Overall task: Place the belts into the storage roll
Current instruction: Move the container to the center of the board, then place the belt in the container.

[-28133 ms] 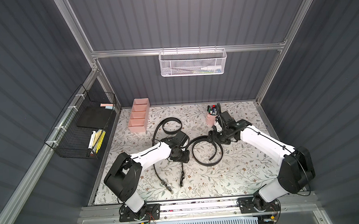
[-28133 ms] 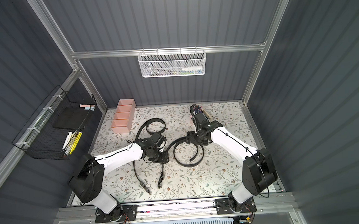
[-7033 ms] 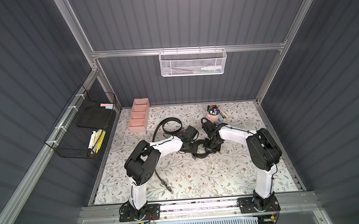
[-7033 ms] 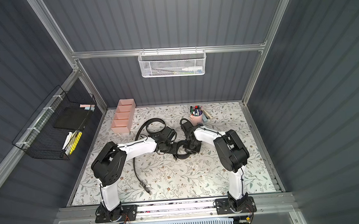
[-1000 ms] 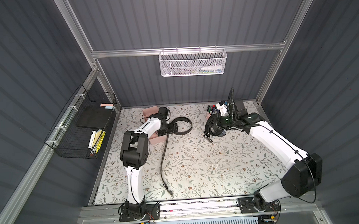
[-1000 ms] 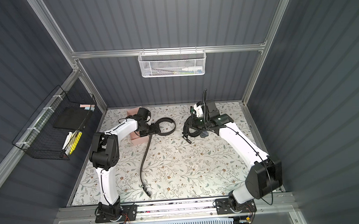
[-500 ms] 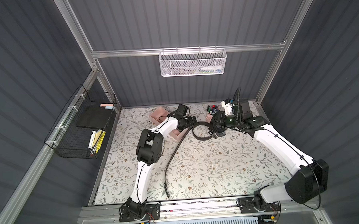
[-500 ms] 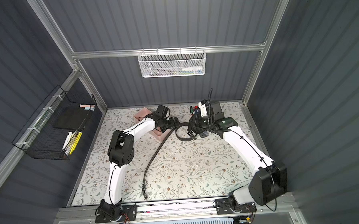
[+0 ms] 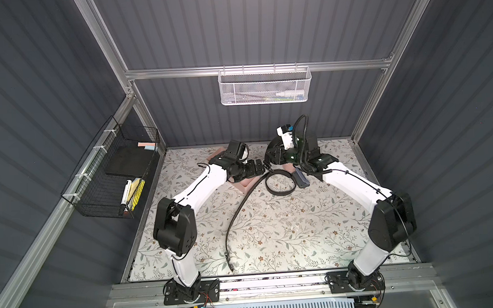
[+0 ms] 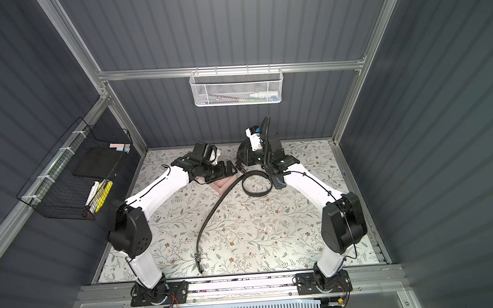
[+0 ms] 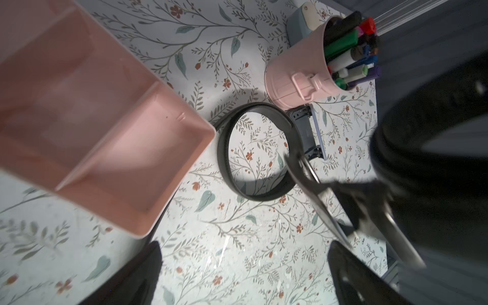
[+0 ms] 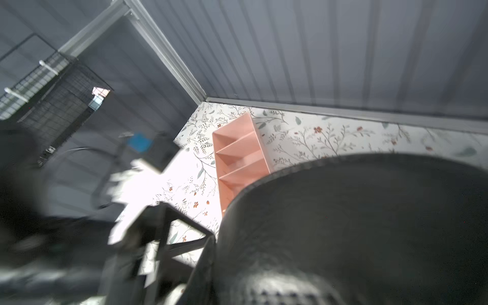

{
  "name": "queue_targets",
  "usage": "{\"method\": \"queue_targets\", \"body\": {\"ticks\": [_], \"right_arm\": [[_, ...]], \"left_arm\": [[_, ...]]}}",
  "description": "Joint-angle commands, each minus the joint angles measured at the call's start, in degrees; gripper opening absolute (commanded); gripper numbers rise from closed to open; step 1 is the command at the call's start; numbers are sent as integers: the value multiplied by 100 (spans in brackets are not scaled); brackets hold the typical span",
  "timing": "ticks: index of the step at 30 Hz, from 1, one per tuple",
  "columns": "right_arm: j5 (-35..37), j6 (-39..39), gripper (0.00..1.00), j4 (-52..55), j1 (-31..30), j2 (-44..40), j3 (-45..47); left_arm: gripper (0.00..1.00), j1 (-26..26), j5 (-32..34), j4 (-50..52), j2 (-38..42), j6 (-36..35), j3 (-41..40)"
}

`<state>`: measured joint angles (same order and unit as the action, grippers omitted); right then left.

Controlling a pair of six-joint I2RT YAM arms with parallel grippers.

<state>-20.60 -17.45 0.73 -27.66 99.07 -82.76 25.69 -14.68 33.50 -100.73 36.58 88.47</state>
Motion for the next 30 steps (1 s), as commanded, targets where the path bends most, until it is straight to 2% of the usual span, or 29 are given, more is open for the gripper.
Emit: {"method": "queue_targets", "body": {"ticks": [1,7,13,17,23,30], "right_arm": [[-89,783,0,-680,-134,143,-338],[-263,1458,0,-573,-181,673,-768],[-243,2053,0,-241,-376,1004,-1089],[19,2283,0,-72,-547,1298,-1301],[585,2549,0,-146,-864,1592,-1291],[1052,2557,0,-368,-955,1819,-1159]], "left_arm": [[100,-71,522,629,664,-319,-269],[99,-109,1249,1280,1605,-485,-754],[99,-324,1267,1500,2358,-520,-1454],[99,-470,1163,1501,2527,-689,-1795],[99,-694,1050,1695,2567,-951,-1801],[100,-881,958,1858,2676,-1175,-1838]]}}
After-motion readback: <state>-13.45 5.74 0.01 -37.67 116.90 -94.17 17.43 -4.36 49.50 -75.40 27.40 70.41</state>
